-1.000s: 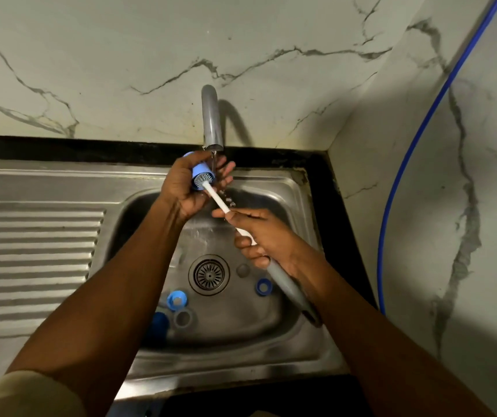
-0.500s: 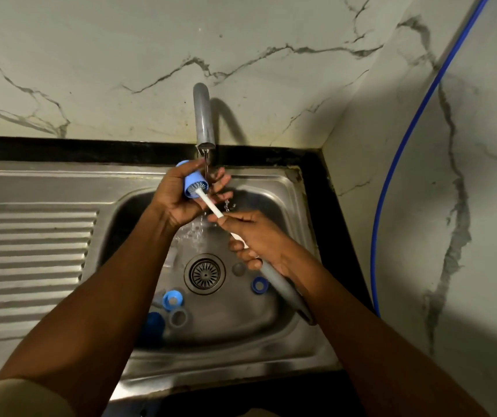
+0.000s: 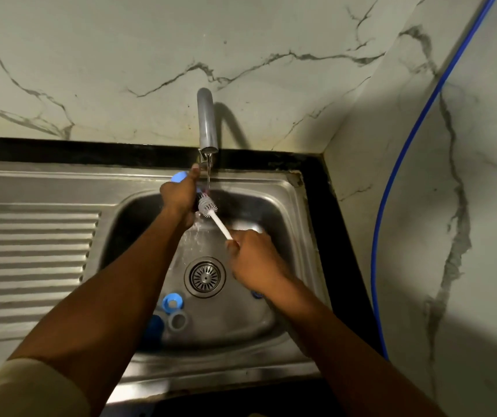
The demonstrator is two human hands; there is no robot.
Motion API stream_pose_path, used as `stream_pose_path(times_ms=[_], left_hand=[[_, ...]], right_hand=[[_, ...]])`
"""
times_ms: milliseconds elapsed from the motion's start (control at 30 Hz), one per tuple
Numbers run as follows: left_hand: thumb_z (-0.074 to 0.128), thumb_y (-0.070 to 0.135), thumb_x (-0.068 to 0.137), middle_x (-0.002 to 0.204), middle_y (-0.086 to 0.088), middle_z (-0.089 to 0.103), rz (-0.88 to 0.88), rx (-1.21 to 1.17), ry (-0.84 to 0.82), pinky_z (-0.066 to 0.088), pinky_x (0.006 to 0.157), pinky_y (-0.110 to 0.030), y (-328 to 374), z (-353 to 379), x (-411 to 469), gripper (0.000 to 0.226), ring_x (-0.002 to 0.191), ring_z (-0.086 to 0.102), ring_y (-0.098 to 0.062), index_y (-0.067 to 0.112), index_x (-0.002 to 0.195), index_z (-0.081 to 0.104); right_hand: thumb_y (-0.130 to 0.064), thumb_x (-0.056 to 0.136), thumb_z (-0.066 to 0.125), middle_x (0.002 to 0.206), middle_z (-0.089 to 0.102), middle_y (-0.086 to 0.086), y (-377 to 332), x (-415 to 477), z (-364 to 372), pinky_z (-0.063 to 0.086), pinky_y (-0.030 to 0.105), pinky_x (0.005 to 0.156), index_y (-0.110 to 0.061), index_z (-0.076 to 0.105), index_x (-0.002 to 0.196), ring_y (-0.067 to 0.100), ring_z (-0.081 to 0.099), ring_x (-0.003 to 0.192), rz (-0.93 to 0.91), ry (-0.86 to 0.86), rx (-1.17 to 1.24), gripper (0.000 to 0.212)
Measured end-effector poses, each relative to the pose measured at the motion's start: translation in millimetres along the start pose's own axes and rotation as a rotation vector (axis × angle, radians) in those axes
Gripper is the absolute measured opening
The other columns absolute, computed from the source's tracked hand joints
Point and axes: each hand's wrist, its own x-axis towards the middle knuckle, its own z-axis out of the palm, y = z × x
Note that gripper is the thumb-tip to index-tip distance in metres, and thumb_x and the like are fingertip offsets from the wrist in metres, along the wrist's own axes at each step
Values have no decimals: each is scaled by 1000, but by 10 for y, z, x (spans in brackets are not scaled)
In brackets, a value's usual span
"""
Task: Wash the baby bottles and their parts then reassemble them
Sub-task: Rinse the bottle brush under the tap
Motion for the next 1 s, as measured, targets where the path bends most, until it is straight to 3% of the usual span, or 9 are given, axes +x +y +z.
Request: stream_pose_path(times_ms=[67,100,233,400,533,600,733,900,1000], left_hand=[[77,38,87,98,-12,64,-102,-58,-129,58,59,-33,21,-86,53,48,74,68,-20,10,121,59],[73,41,89,103,-10,65,-141,-55,-219,59,65,-35,20,-99,44,39,77,68,-20,15,115,62],[66,48,89,78,-5,64,-222,-184,-389,57,70,-34,-5,-57,-103,35,65,63,-17,13,92,64],[60,45,95,91,-5,68,-202,-197,-447,59,77,-33,-4,-78,-121,38,80,65,-17,11,113,66],[69,43,91,126,-20,61,-145,-284,-321,47,107,-46,-2,-151,-84,61,113,60,-31,4,137,54],[73,42,87,123,-21,62,-120,-247,-300,50,103,-46,17,-190,-56,61,110,63,-32,5,131,56],[56,35,100,95,-6,68,-156,-68,-375,55,71,-33,23,94,-253,30,74,67,-17,11,117,63],[44,40,104,106,-15,68,-146,-131,-218,57,75,-41,95,0,-72,46,88,67,-26,6,132,54],[41,42,104,92,-11,67,-155,-80,-308,46,61,-32,50,40,-161,37,73,63,-21,11,111,59]], right_hand=[[-26,102,45,72,60,7,30,-11,-14,44,26,38,-18,62,86,27,63,56,94,2,243,24],[-25,102,45,65,55,3,31,11,-22,39,24,36,-18,63,88,24,57,48,140,-14,348,24],[-24,104,45,55,47,-2,-83,123,-59,35,24,37,-15,67,106,13,42,39,129,-123,550,24],[-25,104,43,59,49,0,-175,268,20,37,23,37,-14,67,104,13,44,41,137,-35,571,27],[-25,103,43,59,49,2,-180,157,51,38,24,37,-12,66,104,15,44,43,159,-122,535,26],[-24,104,43,59,48,1,-153,78,31,37,23,38,-13,66,107,14,43,42,166,-143,521,25],[-23,106,41,60,50,0,-134,290,-83,36,22,37,-11,64,101,10,44,40,202,-10,582,26],[-23,105,43,58,48,-2,-109,67,-50,36,24,38,-12,65,107,13,43,41,172,-134,548,24],[-23,105,42,59,49,-2,-103,129,-6,37,25,38,-10,65,103,14,45,40,180,-59,556,27]])
